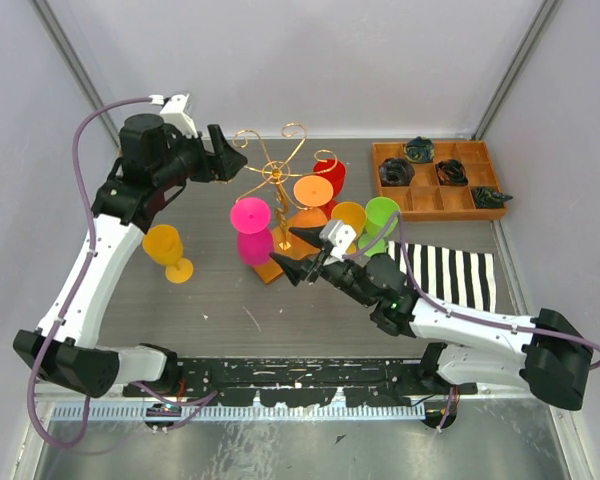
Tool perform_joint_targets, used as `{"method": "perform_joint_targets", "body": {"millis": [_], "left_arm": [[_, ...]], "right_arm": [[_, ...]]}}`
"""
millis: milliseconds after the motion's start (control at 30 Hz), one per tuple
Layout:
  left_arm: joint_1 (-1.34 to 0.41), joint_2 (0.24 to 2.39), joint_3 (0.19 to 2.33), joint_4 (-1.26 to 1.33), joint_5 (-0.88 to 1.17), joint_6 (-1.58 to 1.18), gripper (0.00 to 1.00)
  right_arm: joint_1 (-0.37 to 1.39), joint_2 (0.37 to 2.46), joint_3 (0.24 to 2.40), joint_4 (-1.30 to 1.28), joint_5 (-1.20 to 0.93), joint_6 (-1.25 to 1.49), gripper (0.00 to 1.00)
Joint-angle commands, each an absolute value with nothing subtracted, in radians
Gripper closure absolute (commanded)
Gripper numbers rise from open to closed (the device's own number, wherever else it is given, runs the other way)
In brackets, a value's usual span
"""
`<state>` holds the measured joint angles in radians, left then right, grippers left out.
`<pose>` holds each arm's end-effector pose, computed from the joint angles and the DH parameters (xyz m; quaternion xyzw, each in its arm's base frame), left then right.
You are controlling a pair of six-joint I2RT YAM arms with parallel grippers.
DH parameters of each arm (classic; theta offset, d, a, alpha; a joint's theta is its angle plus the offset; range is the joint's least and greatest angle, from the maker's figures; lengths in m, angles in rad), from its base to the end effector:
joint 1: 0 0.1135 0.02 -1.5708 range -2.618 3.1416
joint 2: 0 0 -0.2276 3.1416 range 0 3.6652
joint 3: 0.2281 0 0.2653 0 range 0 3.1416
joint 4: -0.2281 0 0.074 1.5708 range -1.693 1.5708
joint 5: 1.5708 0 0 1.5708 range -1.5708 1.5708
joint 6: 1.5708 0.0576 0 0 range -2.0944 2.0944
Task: Place the wine glass upside down on the wine glass rack
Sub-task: Turn the wine glass upside down at the wine rack.
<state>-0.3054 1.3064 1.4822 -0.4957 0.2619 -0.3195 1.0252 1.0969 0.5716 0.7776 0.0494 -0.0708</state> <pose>0.3079 -0.1127 0.3967 0.0708 0.8043 -0.2792 0.5198 0.1566 0.2525 0.2712 -0.3023 0.5328 0.3495 0.7089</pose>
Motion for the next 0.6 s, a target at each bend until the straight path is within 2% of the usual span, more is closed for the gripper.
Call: {"method": "perform_joint_targets", "body": {"millis": [0,167,233,567], "left_arm": [[-0.303,1.233,1.53,-0.503,0.286,-0.326,0.14],[-0.302,1.167,1.521,-0.535,0.231,-0.316,0.13],[-0.302,1.125,1.503,-0.548,0.19,-0.307,0.09],[-0.303,0.86,1.326,-0.683,0.046,-0.273,0.09]], "right_arm": [[1.024,1.023,0.554,0.721,0.025,-0.048,0.3],[1.024,0.932,0.515,0.627,0.03,-0.013,0.3],[1.023,0.892,0.501,0.578,0.05,0.002,0.3],[1.024,0.723,0.459,0.32,0.165,0.124,0.3]]}}
